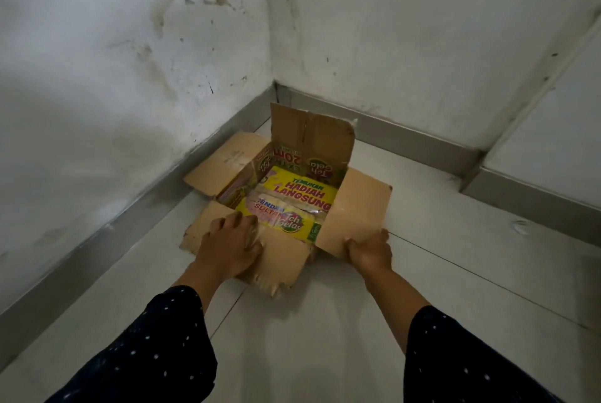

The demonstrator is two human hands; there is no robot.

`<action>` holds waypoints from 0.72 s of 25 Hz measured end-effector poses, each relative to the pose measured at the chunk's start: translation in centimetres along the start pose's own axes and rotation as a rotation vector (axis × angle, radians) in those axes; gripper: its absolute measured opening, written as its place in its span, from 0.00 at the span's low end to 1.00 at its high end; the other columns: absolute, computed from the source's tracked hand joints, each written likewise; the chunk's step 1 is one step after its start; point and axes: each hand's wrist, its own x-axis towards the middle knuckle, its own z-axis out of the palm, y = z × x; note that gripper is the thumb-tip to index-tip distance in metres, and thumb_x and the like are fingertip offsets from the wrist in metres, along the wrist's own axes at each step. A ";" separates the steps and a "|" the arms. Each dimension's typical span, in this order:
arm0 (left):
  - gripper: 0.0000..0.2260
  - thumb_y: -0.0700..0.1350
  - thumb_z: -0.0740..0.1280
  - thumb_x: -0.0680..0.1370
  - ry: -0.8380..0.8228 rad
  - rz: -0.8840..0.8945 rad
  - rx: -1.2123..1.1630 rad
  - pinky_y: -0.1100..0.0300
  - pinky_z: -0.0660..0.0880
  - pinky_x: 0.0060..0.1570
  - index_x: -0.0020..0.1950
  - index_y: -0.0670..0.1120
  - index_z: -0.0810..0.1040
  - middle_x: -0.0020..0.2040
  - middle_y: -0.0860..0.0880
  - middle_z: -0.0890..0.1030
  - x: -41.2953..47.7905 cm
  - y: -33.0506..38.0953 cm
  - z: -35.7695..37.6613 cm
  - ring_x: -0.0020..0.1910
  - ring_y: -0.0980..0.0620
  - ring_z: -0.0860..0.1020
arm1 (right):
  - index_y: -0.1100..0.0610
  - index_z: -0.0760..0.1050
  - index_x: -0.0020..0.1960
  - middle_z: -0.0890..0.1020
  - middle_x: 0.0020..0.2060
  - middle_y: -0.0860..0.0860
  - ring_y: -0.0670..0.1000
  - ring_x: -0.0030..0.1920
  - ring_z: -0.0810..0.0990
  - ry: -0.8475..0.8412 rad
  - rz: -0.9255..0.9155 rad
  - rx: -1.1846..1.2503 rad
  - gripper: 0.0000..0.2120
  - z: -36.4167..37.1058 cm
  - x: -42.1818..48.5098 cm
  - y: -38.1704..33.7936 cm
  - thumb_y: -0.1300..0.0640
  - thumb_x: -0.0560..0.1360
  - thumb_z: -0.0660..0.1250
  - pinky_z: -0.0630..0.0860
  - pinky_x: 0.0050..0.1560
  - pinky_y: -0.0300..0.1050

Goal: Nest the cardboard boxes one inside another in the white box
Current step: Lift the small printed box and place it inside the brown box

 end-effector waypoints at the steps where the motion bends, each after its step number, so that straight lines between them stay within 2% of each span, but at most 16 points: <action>1: 0.24 0.61 0.60 0.75 0.039 0.001 -0.001 0.42 0.65 0.66 0.70 0.57 0.65 0.74 0.47 0.63 0.3 0.0 0.3 0.71 0.38 0.61 | 0.60 0.60 0.72 0.73 0.65 0.63 0.64 0.63 0.73 0.040 0.018 0.046 0.35 -0.1 0.6 0.1 0.53 0.72 0.72 0.73 0.62 0.55; 3: 0.23 0.63 0.60 0.75 0.118 -0.009 0.004 0.41 0.65 0.65 0.68 0.57 0.67 0.72 0.46 0.65 1.0 0.2 0.3 0.69 0.37 0.62 | 0.61 0.66 0.66 0.76 0.63 0.62 0.64 0.62 0.75 0.074 0.006 0.042 0.29 -1.5 1.4 0.0 0.55 0.70 0.74 0.74 0.61 0.55; 5: 0.26 0.63 0.61 0.74 0.149 -0.066 -0.021 0.39 0.62 0.66 0.70 0.57 0.66 0.71 0.45 0.64 1.8 0.5 0.1 0.69 0.36 0.61 | 0.61 0.65 0.65 0.76 0.61 0.62 0.64 0.61 0.75 0.115 -0.031 -0.003 0.28 -3.9 1.9 -0.2 0.58 0.70 0.74 0.75 0.60 0.56; 8: 0.31 0.63 0.65 0.71 0.191 -0.253 -0.151 0.37 0.56 0.70 0.72 0.56 0.62 0.76 0.43 0.53 2.5 1.4 0.0 0.73 0.33 0.54 | 0.59 0.64 0.66 0.76 0.61 0.62 0.64 0.59 0.76 0.218 -0.095 -0.086 0.28 -8.3 2.1 -0.8 0.62 0.69 0.72 0.76 0.57 0.58; 9: 0.36 0.62 0.68 0.71 0.189 -0.318 -0.244 0.37 0.56 0.71 0.74 0.54 0.57 0.78 0.42 0.49 2.6 1.6 0.0 0.73 0.32 0.53 | 0.58 0.64 0.66 0.76 0.60 0.61 0.64 0.58 0.76 0.251 -0.124 -0.129 0.29 -9.5 2.0 -0.9 0.62 0.69 0.71 0.76 0.54 0.58; 11: 0.44 0.55 0.73 0.70 0.183 -0.440 -0.619 0.39 0.62 0.69 0.77 0.53 0.48 0.78 0.39 0.47 2.9 2.3 -0.4 0.73 0.32 0.58 | 0.58 0.64 0.65 0.76 0.57 0.60 0.63 0.53 0.76 0.285 -0.185 -0.206 0.28 -11.3 1.7 -0.8 0.61 0.68 0.71 0.76 0.47 0.56; 13: 0.48 0.48 0.76 0.70 0.191 -0.535 -1.070 0.44 0.67 0.68 0.77 0.50 0.44 0.76 0.37 0.56 3.2 2.9 -0.4 0.70 0.36 0.65 | 0.57 0.63 0.64 0.75 0.51 0.59 0.61 0.45 0.75 0.278 -0.221 -0.258 0.27 -12.4 1.4 -0.6 0.61 0.69 0.70 0.73 0.41 0.52; 15: 0.47 0.44 0.76 0.69 0.218 -0.583 -1.385 0.46 0.71 0.66 0.77 0.49 0.46 0.70 0.40 0.67 3.2 3.7 -0.1 0.64 0.40 0.73 | 0.57 0.62 0.65 0.76 0.48 0.60 0.59 0.41 0.73 0.265 -0.251 -0.295 0.24 -13.2 1.4 -0.3 0.61 0.72 0.67 0.72 0.39 0.50; 16: 0.44 0.44 0.76 0.70 0.242 -0.600 -1.451 0.46 0.74 0.63 0.77 0.48 0.50 0.66 0.42 0.71 2.9 4.3 -0.1 0.59 0.41 0.75 | 0.58 0.62 0.65 0.77 0.49 0.61 0.59 0.40 0.73 0.262 -0.275 -0.321 0.21 -13.5 1.4 -0.1 0.61 0.74 0.65 0.72 0.39 0.50; 18: 0.33 0.45 0.74 0.72 0.283 -0.564 -1.397 0.46 0.77 0.59 0.73 0.45 0.63 0.60 0.44 0.76 2.5 5.7 -0.2 0.53 0.42 0.77 | 0.58 0.63 0.66 0.78 0.52 0.63 0.59 0.41 0.74 0.261 -0.326 -0.360 0.18 -13.9 1.3 0.1 0.61 0.77 0.62 0.73 0.40 0.50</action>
